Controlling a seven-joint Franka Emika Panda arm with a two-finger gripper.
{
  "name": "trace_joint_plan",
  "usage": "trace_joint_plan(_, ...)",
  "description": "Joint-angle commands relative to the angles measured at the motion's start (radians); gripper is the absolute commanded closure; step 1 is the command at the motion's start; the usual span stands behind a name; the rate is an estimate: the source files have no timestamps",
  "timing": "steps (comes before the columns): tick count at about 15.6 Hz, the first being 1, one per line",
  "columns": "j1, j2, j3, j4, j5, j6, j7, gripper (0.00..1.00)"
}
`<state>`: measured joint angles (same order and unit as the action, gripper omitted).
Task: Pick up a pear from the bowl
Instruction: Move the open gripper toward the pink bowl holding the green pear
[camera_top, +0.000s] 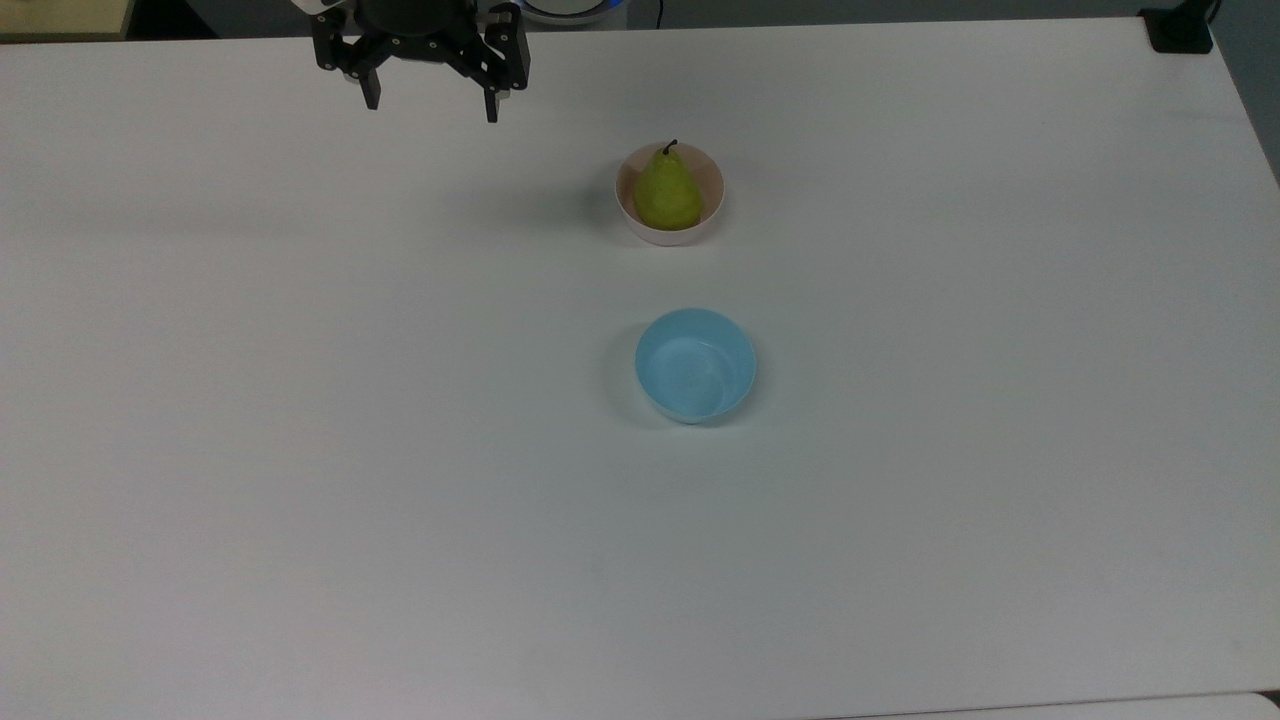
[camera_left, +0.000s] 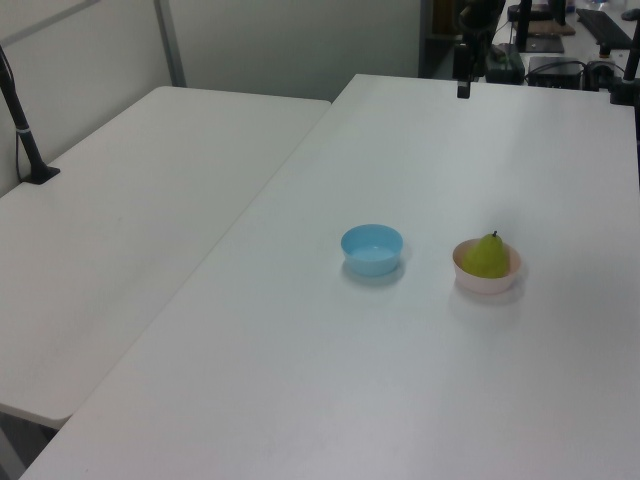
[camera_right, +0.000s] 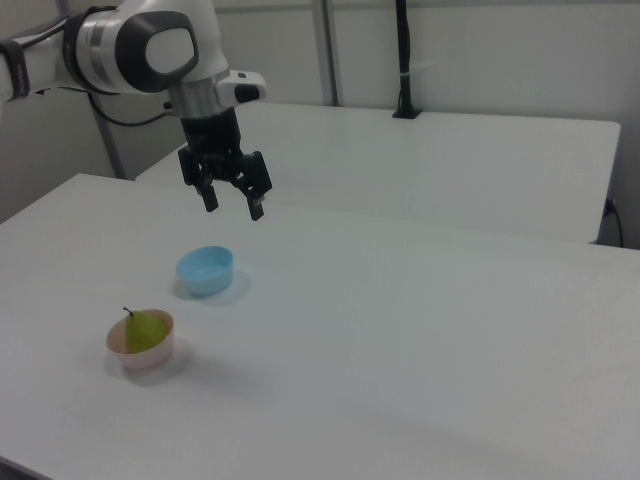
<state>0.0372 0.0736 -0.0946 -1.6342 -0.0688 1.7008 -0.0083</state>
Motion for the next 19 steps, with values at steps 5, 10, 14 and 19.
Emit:
trace_joint_plan(5,0.012,-0.026,-0.014,-0.009,0.067,-0.013,-0.009,0.00)
trace_joint_plan(10,0.013,-0.026,-0.014,-0.009,0.067,-0.013,-0.010,0.00)
trace_joint_plan(14,0.107,-0.026,-0.075,-0.007,0.069,-0.047,-0.015,0.00)
trace_joint_plan(19,0.257,-0.020,-0.100,-0.010,0.086,-0.093,-0.018,0.00)
